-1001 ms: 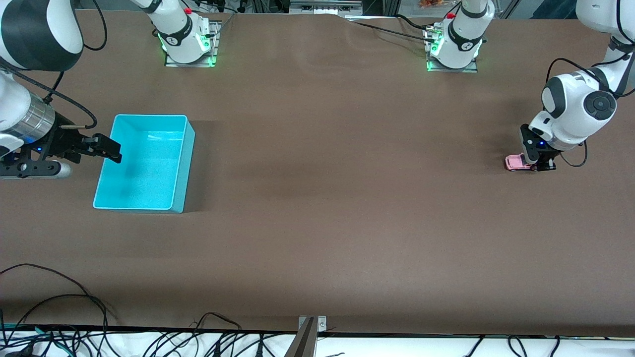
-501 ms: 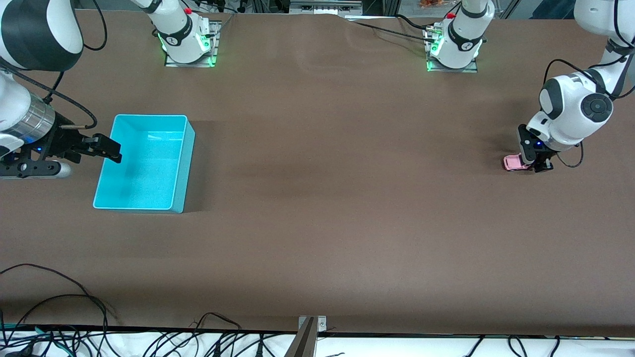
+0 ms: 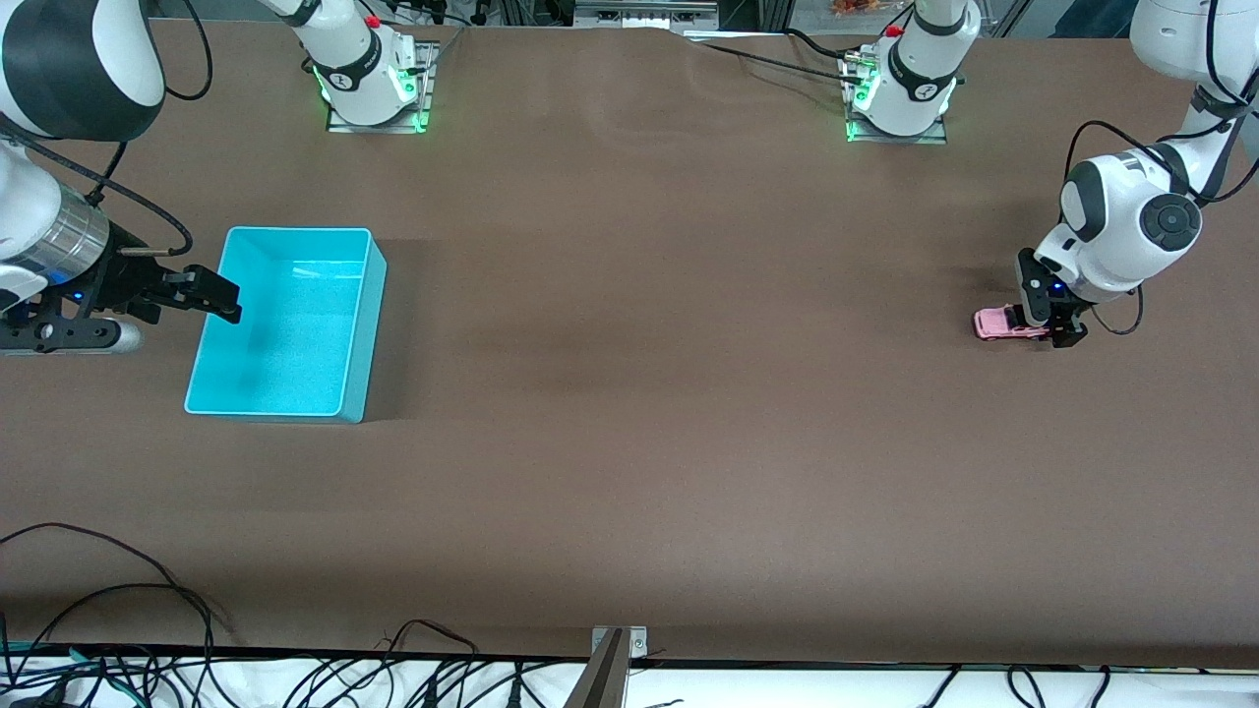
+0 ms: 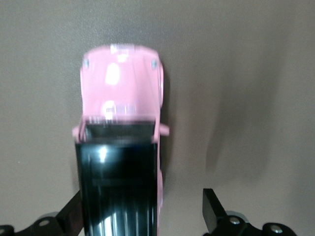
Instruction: Wind and store pink jeep toy
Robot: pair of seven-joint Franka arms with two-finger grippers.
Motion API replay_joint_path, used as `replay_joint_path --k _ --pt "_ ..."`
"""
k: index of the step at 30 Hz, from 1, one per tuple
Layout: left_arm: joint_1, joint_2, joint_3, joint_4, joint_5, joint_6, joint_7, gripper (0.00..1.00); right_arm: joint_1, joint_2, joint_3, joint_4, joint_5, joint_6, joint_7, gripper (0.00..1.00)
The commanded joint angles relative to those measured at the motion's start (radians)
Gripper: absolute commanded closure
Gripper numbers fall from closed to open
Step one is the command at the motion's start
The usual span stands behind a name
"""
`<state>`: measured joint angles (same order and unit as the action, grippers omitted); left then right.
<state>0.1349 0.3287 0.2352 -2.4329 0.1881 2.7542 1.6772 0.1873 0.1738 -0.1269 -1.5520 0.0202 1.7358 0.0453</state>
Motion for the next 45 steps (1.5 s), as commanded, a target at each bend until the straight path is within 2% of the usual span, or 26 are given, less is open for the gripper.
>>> replay_joint_path --k 1,14,17,20,24,38,45 --pt "-0.011 0.003 0.007 0.014 -0.033 -0.019 0.038 0.0 0.001 0.0 0.0 0.007 -0.011 -0.002 0.004 0.0" --pt "-0.023 -0.028 0.007 0.014 -0.033 -0.019 0.027 0.0 0.001 0.0 0.001 0.007 -0.011 -0.005 0.004 0.0" --pt "-0.037 -0.075 0.006 0.011 -0.029 -0.021 0.027 0.0 0.001 -0.002 0.001 0.007 -0.011 -0.005 0.004 0.0" --pt "-0.032 -0.175 0.006 0.005 -0.029 -0.073 0.03 0.0 0.001 0.0 0.001 0.007 -0.011 -0.004 0.004 0.0" --pt "-0.031 -0.238 0.006 0.005 -0.029 -0.107 0.027 0.0 0.001 0.0 0.001 0.007 -0.011 -0.004 0.004 0.0" --pt "-0.026 -0.31 0.006 0.024 -0.033 -0.108 0.026 0.0 0.001 0.0 0.001 0.007 -0.011 -0.002 0.004 0.0" --pt "-0.031 -0.286 0.006 0.086 -0.033 -0.128 0.019 0.0 0.001 0.0 0.001 0.007 -0.011 -0.002 0.004 0.0"
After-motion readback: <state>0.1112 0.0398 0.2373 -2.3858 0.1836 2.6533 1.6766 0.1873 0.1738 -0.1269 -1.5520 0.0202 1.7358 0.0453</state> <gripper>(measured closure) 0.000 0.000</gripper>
